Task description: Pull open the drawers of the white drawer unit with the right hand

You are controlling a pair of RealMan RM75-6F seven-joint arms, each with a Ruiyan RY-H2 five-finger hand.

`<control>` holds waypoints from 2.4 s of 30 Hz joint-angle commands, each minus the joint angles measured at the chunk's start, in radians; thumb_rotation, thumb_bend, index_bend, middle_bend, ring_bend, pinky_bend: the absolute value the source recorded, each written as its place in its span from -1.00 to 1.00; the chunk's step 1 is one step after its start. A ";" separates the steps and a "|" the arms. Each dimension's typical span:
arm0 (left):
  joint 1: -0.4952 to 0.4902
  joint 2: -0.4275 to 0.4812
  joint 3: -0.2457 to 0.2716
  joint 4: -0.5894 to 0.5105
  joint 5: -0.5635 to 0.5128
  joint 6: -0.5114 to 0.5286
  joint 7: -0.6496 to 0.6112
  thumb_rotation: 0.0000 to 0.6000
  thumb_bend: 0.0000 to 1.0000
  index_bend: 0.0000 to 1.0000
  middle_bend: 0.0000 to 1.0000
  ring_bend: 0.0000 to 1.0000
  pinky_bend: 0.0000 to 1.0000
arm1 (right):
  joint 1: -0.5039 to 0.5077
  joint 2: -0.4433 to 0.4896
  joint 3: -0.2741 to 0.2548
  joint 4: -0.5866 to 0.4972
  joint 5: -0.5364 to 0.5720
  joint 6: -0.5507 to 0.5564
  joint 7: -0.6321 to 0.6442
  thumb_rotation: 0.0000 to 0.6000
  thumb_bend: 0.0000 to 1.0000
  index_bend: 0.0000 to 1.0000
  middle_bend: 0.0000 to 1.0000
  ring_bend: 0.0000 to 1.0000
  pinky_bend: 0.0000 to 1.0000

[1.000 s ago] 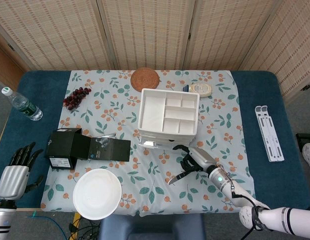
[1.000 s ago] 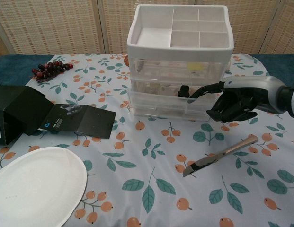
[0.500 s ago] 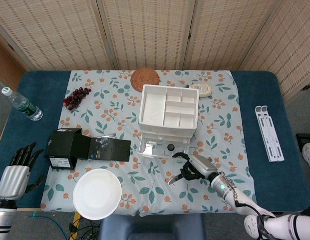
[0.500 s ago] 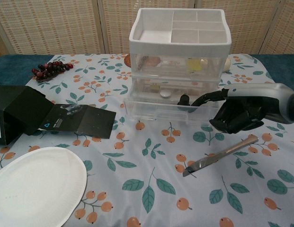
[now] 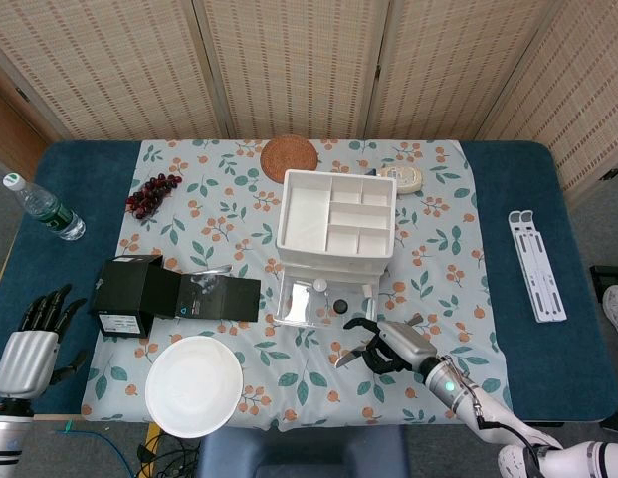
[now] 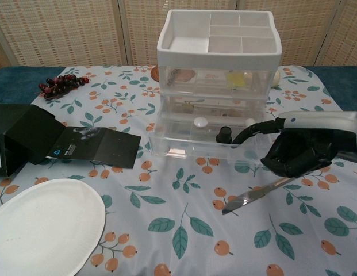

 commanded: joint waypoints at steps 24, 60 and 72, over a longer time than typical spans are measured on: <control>-0.002 0.004 -0.002 -0.013 0.011 0.009 0.006 1.00 -0.41 -0.71 -1.00 -0.91 -0.86 | -0.007 0.159 0.040 -0.103 -0.198 0.079 -0.024 1.00 0.09 -0.97 0.71 0.96 0.97; 0.013 -0.002 0.002 0.003 0.006 0.020 -0.012 1.00 -0.41 -0.71 -1.00 -0.91 -0.86 | 0.261 -0.029 0.024 0.171 -0.273 0.038 -0.824 1.00 -0.51 -0.36 0.98 1.00 1.00; 0.016 -0.007 0.002 0.013 0.004 0.020 -0.022 1.00 -0.41 -0.71 -1.00 -0.91 -0.86 | 0.294 -0.074 -0.001 0.224 -0.211 0.021 -0.920 1.00 -0.50 -0.32 0.99 1.00 1.00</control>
